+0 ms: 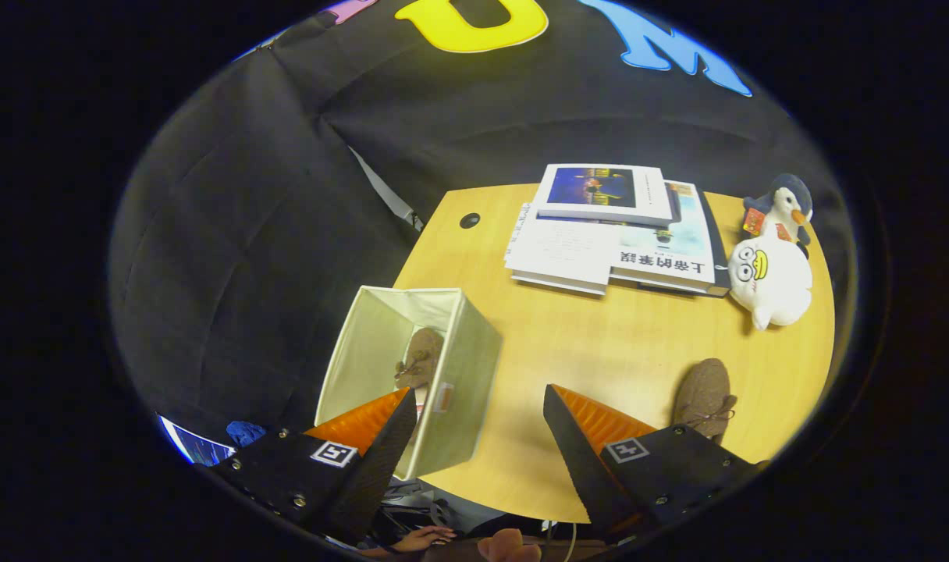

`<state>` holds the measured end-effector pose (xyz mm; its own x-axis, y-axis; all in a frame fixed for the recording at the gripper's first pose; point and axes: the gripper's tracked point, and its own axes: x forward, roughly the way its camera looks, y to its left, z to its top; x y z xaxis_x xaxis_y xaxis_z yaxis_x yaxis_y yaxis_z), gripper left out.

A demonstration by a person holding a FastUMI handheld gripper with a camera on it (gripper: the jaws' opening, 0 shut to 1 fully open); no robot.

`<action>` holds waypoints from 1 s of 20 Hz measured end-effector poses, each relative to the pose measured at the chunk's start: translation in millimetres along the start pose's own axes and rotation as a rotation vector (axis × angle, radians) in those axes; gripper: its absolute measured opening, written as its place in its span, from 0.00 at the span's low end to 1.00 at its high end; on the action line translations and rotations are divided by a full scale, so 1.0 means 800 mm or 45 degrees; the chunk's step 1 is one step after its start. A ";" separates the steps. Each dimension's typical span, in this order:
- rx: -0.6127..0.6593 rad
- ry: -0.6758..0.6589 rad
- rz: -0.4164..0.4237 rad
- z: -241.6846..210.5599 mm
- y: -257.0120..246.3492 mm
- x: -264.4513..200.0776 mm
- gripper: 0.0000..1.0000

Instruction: Open the storage box then place both shoes into the box .Put the left shoe in first, then the right shoe, with the right side of both shoes facing outward in a uniform manner.

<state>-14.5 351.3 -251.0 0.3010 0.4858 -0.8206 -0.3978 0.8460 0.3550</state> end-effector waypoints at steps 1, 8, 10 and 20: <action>0.006 -0.008 -0.029 -0.004 -0.019 -0.005 0.99; 0.055 -0.025 -0.157 -0.034 -0.129 -0.025 1.00; 0.058 -0.032 -0.192 -0.040 -0.156 -0.028 1.00; 0.057 0.013 -0.320 -0.102 -0.285 -0.023 1.00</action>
<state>0.0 131.1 -353.3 0.3764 0.2566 -0.8902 -0.2725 0.9490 0.1584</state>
